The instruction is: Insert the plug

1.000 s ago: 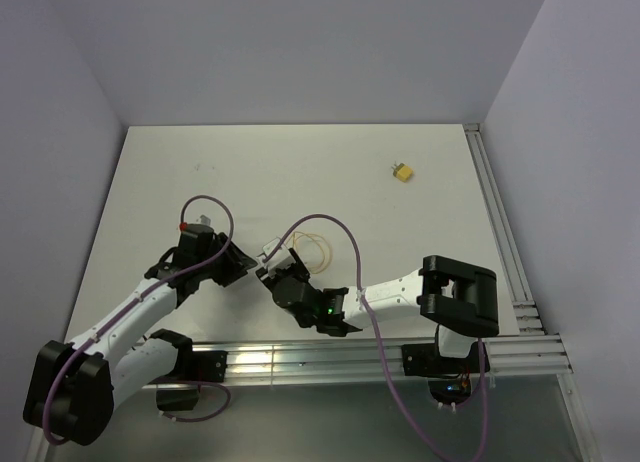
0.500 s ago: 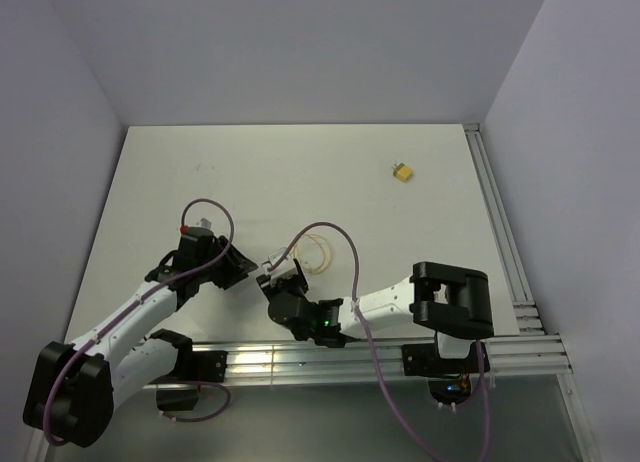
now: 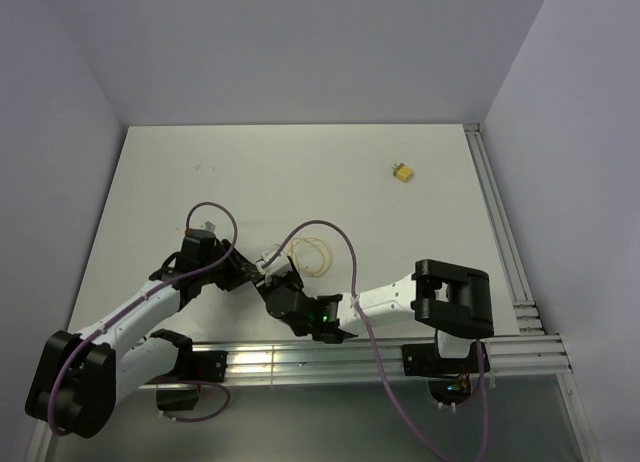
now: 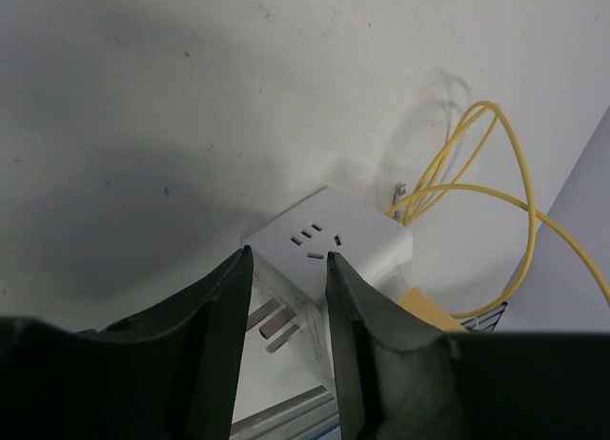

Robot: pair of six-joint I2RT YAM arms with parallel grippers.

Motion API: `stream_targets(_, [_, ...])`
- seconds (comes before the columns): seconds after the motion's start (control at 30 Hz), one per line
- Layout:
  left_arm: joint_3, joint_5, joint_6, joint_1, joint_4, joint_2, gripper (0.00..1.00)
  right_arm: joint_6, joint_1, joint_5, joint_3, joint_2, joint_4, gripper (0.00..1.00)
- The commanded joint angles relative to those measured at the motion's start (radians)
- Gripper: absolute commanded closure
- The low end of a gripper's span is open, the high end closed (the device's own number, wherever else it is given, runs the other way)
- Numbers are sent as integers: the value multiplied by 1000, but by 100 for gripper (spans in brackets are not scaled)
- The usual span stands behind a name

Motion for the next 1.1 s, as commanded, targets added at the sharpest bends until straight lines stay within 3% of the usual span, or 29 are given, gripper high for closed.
stream_targets(0.0, [-2, 23, 5, 4, 46, 4, 58, -6, -17, -191, 10, 29, -312, 100])
stream_targets(0.13, [-13, 23, -6, 4, 56, -6, 59, -13, -47, -237, 33, 33, -360, 100])
stream_targets(0.5, [-41, 40, -13, 4, 113, 44, 75, -43, -58, -208, 90, 96, -446, 100])
stream_targets(0.73, [-50, 43, -21, 4, 125, 43, 78, 69, -52, -181, 50, 177, -410, 100])
stream_targets(1.07, [-45, 37, -26, 4, 118, 34, 79, 225, 87, -23, 7, 222, -447, 100])
